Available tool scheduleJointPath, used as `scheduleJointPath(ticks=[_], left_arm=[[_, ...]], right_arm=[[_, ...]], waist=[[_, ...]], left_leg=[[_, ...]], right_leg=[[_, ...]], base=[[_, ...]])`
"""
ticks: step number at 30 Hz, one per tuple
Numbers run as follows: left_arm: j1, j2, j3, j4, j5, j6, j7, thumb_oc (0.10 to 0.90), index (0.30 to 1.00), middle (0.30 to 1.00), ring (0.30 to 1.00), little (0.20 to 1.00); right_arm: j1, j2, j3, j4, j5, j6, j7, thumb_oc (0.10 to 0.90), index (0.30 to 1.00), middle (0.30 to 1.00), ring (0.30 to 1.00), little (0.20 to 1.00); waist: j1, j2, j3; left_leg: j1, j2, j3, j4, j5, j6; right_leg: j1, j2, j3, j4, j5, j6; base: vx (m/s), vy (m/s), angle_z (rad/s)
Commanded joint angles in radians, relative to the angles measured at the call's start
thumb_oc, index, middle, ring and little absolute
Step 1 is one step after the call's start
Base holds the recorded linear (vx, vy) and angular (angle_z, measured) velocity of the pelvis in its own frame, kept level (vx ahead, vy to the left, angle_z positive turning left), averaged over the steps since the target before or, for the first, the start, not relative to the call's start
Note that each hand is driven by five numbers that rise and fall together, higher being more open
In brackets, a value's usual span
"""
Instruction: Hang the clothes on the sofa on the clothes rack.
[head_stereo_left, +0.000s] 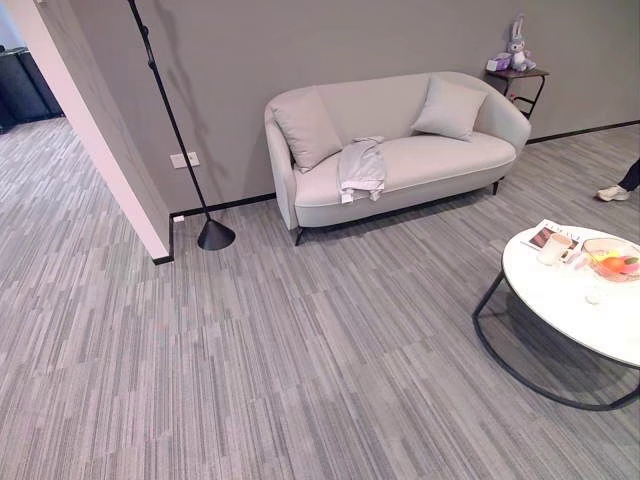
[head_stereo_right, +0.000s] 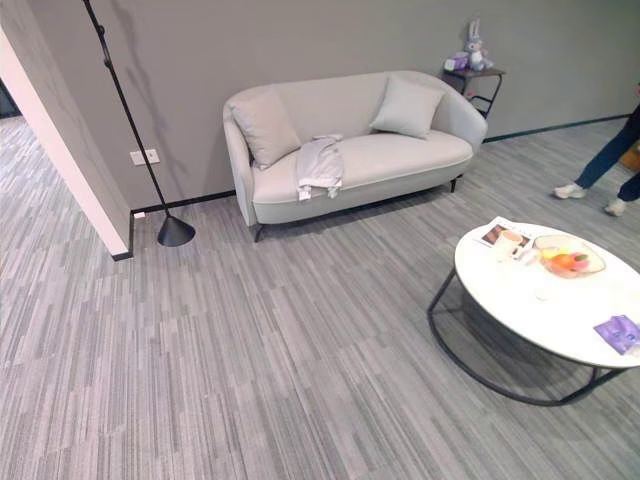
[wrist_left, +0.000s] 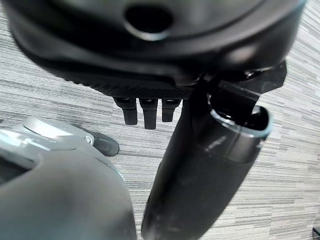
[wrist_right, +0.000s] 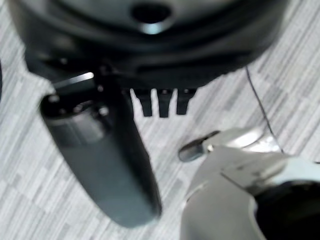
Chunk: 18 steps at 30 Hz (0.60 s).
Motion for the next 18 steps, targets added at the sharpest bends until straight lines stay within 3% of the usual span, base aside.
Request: scheduleJointPath(ticks=[1,18], left_arm=[[-0.06,-0.054,-0.03,0.051,0.041,-0.037,-0.006,0.8,0.9,0.9,0.9,0.9],[-0.062,-0.067,-0.059,0.043,0.071,-0.045,-0.004,0.8,0.9,0.9,0.9,0.9]], right_arm=[[-0.036,-0.01,0.005,0.049,-0.019,-0.026,0.006,0.8,0.9,0.9,0.9,0.9],[-0.029,-0.03,0.008,0.073,-0.077,-0.021,0.009,0.8,0.9,0.9,0.9,0.9]], waist=[[0.007,-0.009,-0.018],[-0.001,0.006,-0.015]], left_leg=[[-0.009,0.034,-0.029,-0.037,-0.007,-0.041],[0.0,0.018,-0.033,-0.037,-0.026,-0.024]], right_leg=[[-0.03,-0.069,-0.031,0.004,0.009,0.105],[-0.023,-0.085,-0.026,0.004,0.01,0.115]], base=[[0.0,0.0,0.0],[0.01,0.019,0.0]])
